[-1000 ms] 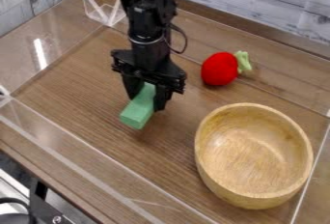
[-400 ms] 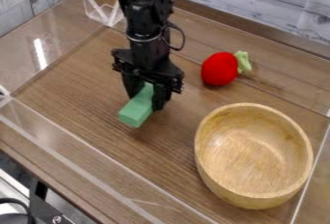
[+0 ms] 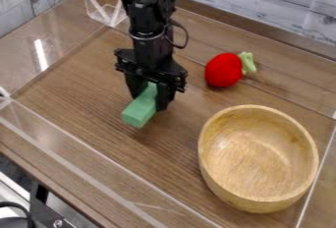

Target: Remove the green object from the brown bowl and put it on the table

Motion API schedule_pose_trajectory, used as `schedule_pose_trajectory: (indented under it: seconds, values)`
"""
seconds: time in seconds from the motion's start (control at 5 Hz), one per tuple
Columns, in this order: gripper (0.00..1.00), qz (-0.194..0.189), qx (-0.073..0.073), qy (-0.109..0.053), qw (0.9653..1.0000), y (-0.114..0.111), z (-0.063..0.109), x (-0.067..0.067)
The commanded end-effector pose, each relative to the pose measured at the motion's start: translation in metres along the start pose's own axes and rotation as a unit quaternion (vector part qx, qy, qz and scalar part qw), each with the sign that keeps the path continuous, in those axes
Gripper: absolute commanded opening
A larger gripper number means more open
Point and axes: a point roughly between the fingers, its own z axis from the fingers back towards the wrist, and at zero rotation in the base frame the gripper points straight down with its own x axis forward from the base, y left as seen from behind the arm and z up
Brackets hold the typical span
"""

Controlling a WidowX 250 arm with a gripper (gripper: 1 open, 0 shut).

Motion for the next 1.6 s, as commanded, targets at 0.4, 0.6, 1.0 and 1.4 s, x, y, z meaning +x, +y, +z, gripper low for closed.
schedule_pose_trajectory:
  seconds: [0.4,0.6,1.0,1.4]
  values:
    - [1.00,0.027,-0.015,-0.032,0.9990,0.003,0.020,0.033]
    - [1.00,0.028,-0.020,-0.045,0.9984,0.001,0.029,0.040]
    - [1.00,0.047,-0.025,-0.071,0.9961,0.016,0.057,0.046]
    - [1.00,0.076,-0.020,-0.095,0.9924,0.004,0.070,0.058]
